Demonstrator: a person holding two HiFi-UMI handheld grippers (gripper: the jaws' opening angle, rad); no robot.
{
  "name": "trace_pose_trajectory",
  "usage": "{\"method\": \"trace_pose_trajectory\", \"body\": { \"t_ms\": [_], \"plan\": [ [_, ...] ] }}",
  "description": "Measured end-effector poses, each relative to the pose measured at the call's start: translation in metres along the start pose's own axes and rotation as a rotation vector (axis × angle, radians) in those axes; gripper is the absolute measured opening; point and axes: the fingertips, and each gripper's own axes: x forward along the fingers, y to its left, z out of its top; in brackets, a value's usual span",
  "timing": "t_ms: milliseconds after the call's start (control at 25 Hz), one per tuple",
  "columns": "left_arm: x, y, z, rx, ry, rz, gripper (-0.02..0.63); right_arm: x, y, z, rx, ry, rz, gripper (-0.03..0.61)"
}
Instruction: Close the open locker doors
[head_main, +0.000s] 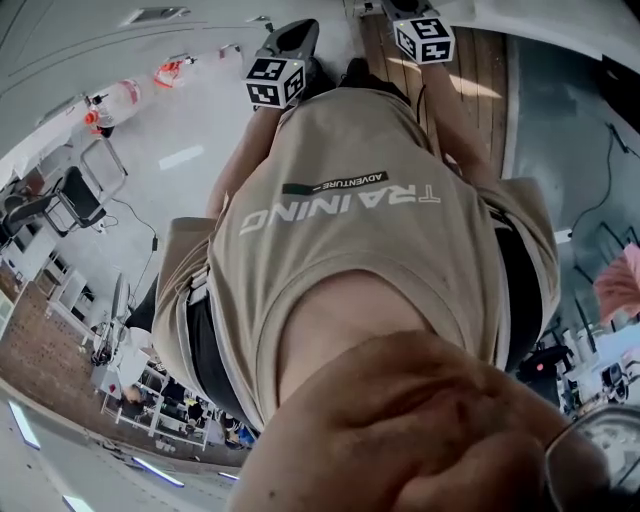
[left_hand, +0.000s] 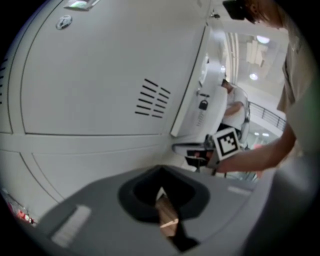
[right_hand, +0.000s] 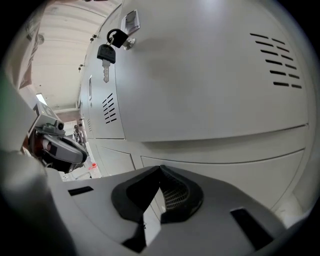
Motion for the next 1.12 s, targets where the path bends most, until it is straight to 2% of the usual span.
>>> {"method": "trace_pose_trajectory", "body": {
  "t_ms": [240, 560, 760, 1120],
  "plan": [
    [-0.014, -0.002, -0.004, 0.0, -0.019, 0.003, 0.0, -0.006, 0.009, -0.002, -0.001, -0.01, -0.002, 0.014],
    [-0.051, 0.007, -0.011, -0.001, -0.071, -0.006, 0.0, -0.022, 0.05, -0.017, 0.003, 0.016, -0.018, 0.014],
    [-0.087, 0.015, -0.014, 0.011, -0.118, -0.023, 0.0, -0.034, 0.106, -0.024, 0.004, 0.023, -0.014, 0.014],
    [-0.134, 0.029, -0.037, 0.029, -0.153, -0.058, 0.0, -0.057, 0.207, -0.021, -0.038, 0.026, 0.059, 0.014]
  ]
}}
